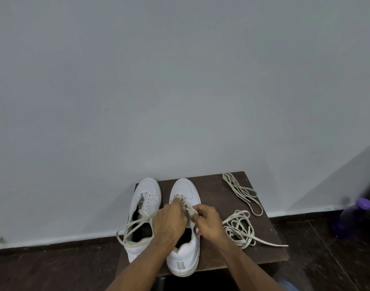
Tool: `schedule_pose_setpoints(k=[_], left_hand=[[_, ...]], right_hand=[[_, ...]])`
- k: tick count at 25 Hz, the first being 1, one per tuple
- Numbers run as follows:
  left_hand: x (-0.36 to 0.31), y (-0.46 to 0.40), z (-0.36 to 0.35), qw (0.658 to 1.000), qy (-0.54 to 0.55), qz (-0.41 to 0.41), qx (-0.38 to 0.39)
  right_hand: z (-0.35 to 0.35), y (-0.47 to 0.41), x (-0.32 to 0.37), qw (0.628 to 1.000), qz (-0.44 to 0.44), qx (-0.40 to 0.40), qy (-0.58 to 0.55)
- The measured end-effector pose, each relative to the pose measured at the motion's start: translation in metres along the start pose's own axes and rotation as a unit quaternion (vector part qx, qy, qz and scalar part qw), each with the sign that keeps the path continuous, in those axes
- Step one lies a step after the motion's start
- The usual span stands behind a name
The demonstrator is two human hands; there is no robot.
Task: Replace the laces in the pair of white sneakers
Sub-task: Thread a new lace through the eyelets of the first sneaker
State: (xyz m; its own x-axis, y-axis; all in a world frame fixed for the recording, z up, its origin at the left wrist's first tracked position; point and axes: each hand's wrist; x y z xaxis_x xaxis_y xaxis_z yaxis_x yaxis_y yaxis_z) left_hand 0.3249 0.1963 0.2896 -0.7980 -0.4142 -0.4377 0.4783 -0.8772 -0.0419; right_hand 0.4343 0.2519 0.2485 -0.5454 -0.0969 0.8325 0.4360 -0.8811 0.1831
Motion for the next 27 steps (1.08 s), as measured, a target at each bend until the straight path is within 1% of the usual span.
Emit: schedule_pose_setpoints(k=[2, 4, 5, 7, 8, 11, 12, 13, 15, 18, 19, 21, 23, 25, 27], left_hand=[[0.001, -0.001, 0.0, 0.999, -0.029, -0.015, 0.005], [-0.002, 0.0, 0.0, 0.995, -0.086, -0.045, 0.018], [-0.004, 0.0, 0.0, 0.99, -0.119, -0.064, 0.027], [-0.006, 0.001, -0.001, 0.982, -0.166, -0.084, 0.034], [-0.006, 0.0, -0.001, 0.981, -0.172, -0.082, 0.032], [-0.009, 0.001, 0.006, 0.99, -0.13, -0.054, 0.032], [-0.007, 0.001, 0.008, 0.991, -0.115, -0.056, 0.034], [-0.004, 0.003, 0.009, 0.992, -0.1, -0.064, 0.033], [0.003, 0.013, 0.017, 0.99, -0.095, -0.106, 0.007], [0.02, 0.029, 0.022, 0.974, -0.144, -0.175, -0.032], [0.024, 0.037, 0.024, 0.972, -0.158, -0.175, -0.024], [0.025, 0.049, 0.031, 0.979, -0.164, -0.117, 0.013], [0.03, 0.049, 0.029, 0.982, -0.171, -0.077, 0.018], [0.028, 0.049, 0.031, 0.983, -0.179, -0.035, 0.033], [0.028, 0.05, 0.031, 0.987, -0.157, -0.008, 0.038]], right_hand=[[0.0, 0.002, 0.0, 1.0, 0.013, 0.002, 0.014], [0.003, 0.005, 0.002, 0.999, 0.025, 0.015, 0.024], [0.006, 0.006, 0.004, 0.999, 0.016, 0.032, 0.0], [0.012, 0.005, 0.01, 0.993, -0.027, 0.067, -0.092], [0.014, 0.005, 0.012, 0.987, -0.046, 0.077, -0.131], [0.012, -0.004, 0.017, 0.984, -0.076, 0.058, -0.152], [0.009, -0.007, 0.019, 0.981, -0.088, 0.048, -0.163], [0.007, -0.009, 0.022, 0.979, -0.099, 0.04, -0.172], [0.008, -0.011, 0.026, 0.978, -0.102, 0.015, -0.181], [0.025, -0.013, 0.036, 0.979, -0.054, -0.032, -0.192], [0.035, -0.012, 0.043, 0.975, -0.035, -0.04, -0.215], [0.06, -0.014, 0.063, 0.957, 0.004, -0.056, -0.285], [0.092, -0.013, 0.096, 0.937, 0.055, -0.075, -0.336], [0.128, -0.008, 0.136, 0.921, 0.116, -0.105, -0.357], [0.161, 0.0, 0.175, 0.91, 0.175, -0.14, -0.348]])
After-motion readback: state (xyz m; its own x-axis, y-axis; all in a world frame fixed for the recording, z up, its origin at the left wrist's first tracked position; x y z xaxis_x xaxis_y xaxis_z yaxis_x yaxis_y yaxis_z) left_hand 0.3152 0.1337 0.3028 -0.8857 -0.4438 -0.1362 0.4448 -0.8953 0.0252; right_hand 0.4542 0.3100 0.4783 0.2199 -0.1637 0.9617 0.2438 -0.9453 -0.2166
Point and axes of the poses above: each hand's wrist, its own y-axis away from the middle knuckle, its own z-axis out of the back of the hand, x = y × z, and after that the axes turned 8 degrees about y, right-handed
